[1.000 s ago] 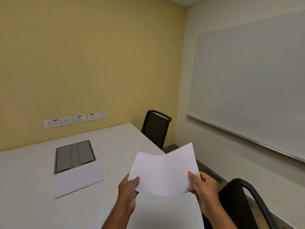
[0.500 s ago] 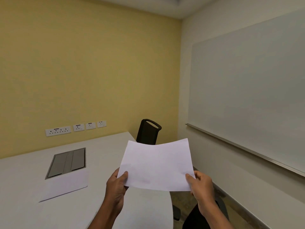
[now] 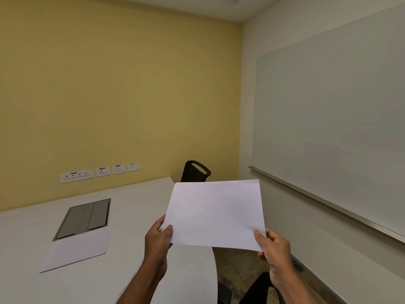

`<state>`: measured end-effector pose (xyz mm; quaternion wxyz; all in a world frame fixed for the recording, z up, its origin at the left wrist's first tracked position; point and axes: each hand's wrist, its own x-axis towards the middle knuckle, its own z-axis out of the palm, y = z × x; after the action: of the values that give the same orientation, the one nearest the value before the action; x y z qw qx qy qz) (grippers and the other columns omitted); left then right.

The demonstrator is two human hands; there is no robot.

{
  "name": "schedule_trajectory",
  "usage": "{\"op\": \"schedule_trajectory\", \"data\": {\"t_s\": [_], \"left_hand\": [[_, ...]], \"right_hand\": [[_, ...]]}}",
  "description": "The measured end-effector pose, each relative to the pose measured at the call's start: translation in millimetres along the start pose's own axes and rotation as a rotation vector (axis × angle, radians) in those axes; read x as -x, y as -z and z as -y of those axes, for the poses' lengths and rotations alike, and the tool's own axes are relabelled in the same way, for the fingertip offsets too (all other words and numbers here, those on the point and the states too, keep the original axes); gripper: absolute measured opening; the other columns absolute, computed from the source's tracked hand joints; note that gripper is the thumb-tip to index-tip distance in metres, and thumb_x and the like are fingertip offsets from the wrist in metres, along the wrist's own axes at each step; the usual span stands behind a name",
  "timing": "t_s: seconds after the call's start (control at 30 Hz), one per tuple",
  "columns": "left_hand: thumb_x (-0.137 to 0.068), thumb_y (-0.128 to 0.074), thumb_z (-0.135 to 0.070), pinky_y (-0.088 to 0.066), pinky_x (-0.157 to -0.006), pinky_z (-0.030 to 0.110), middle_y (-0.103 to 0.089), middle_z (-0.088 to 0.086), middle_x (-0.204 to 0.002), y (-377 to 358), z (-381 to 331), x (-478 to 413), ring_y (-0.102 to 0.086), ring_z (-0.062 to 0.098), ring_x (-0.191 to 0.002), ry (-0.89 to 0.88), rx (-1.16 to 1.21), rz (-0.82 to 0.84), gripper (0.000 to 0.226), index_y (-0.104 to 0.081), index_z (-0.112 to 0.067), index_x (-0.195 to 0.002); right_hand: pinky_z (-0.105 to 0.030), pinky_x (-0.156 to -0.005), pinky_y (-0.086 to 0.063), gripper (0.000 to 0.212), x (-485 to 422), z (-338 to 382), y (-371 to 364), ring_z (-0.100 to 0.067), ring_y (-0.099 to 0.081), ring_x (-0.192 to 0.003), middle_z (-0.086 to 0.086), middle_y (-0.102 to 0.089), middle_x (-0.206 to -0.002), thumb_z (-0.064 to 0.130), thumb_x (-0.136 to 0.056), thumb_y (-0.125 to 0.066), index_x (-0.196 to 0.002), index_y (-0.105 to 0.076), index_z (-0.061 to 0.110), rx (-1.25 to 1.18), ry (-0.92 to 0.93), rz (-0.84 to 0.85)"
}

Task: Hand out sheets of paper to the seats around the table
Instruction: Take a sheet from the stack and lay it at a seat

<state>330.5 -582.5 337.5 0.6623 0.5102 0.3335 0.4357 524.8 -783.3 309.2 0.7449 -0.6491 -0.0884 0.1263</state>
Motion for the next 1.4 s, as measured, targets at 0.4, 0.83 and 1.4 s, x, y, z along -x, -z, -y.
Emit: {"op": "schedule_trajectory", "data": {"t_s": [0.4,0.83,1.4], "left_hand": [[-0.098,-0.051,-0.011,-0.054,-0.094,0.046,-0.056,-0.001,-0.13,-110.2,15.4,-38.0,-0.055,0.026,-0.116,-0.164,-0.151,-0.074,0.043,-0.051,-0.025,-0.139],[-0.098,-0.052,-0.007,-0.051,-0.101,0.048,-0.05,0.0,-0.141,-264.4,53.4,-12.1,-0.05,0.027,-0.125,-0.185,-0.09,-0.267,0.046,-0.053,-0.029,-0.138],[-0.099,-0.049,-0.009,-0.056,-0.091,0.038,-0.056,0.0,-0.135,-304.5,46.6,-144.9,-0.06,0.025,-0.116,-0.276,0.031,-0.394,0.043,-0.055,-0.031,-0.136]], "right_hand": [[-0.019,-0.052,-0.052,0.005,-114.6,21.1,26.1,-0.017,-0.069,-0.085,0.003,-0.075,-0.09,0.022,-0.092,-0.068,-0.091,-0.072,0.019,-0.001,0.099,0.049],[-0.029,-0.064,-0.063,0.033,-262.0,56.5,115.9,-0.016,-0.067,-0.098,0.003,-0.068,-0.111,0.007,-0.094,-0.064,-0.123,-0.064,0.022,-0.016,0.228,0.206],[-0.043,-0.089,-0.058,0.041,-403.0,66.4,8.5,-0.018,-0.065,-0.117,0.003,-0.067,-0.128,0.002,-0.094,-0.061,-0.131,-0.062,0.021,-0.01,0.245,0.415]]}}
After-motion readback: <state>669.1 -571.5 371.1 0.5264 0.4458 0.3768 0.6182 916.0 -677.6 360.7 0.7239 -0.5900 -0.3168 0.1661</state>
